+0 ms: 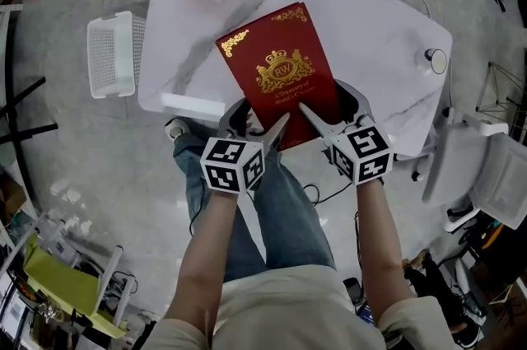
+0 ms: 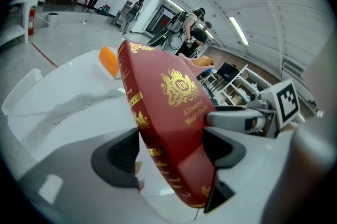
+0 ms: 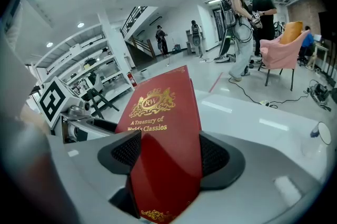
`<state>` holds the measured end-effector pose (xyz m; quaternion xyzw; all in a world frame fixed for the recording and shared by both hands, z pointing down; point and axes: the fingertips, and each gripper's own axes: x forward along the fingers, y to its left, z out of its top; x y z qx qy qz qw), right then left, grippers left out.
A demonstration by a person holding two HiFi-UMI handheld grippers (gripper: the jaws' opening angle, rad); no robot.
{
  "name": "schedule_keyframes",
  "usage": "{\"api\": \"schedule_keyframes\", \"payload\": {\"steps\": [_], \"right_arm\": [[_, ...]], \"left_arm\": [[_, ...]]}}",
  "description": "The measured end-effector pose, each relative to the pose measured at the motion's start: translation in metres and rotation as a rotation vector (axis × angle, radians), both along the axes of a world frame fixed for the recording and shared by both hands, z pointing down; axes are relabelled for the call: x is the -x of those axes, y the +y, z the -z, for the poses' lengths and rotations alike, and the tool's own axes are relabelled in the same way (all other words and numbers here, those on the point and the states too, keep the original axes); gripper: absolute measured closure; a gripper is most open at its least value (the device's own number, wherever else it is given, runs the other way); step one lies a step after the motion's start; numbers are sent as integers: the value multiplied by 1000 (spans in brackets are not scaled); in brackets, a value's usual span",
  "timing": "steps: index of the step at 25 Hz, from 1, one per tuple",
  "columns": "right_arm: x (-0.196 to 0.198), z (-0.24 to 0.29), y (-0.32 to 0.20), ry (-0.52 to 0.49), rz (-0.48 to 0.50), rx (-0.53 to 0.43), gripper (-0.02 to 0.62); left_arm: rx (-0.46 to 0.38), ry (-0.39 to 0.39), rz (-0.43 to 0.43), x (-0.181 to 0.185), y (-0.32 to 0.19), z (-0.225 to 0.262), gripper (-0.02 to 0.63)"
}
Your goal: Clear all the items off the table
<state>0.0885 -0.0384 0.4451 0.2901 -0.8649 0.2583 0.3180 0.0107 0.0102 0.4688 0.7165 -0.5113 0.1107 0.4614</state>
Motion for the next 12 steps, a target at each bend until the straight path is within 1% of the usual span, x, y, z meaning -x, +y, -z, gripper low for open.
{"api": "schedule_keyframes", "payload": {"steps": [5, 12], "right_arm": [[11, -2, 1, -4, -8, -8, 264], [57, -9, 10, 9, -43, 3, 268]], "left_arm": [[-24, 13, 13, 13, -1, -2, 232], [-29, 45, 9, 63, 2, -8, 235]]}}
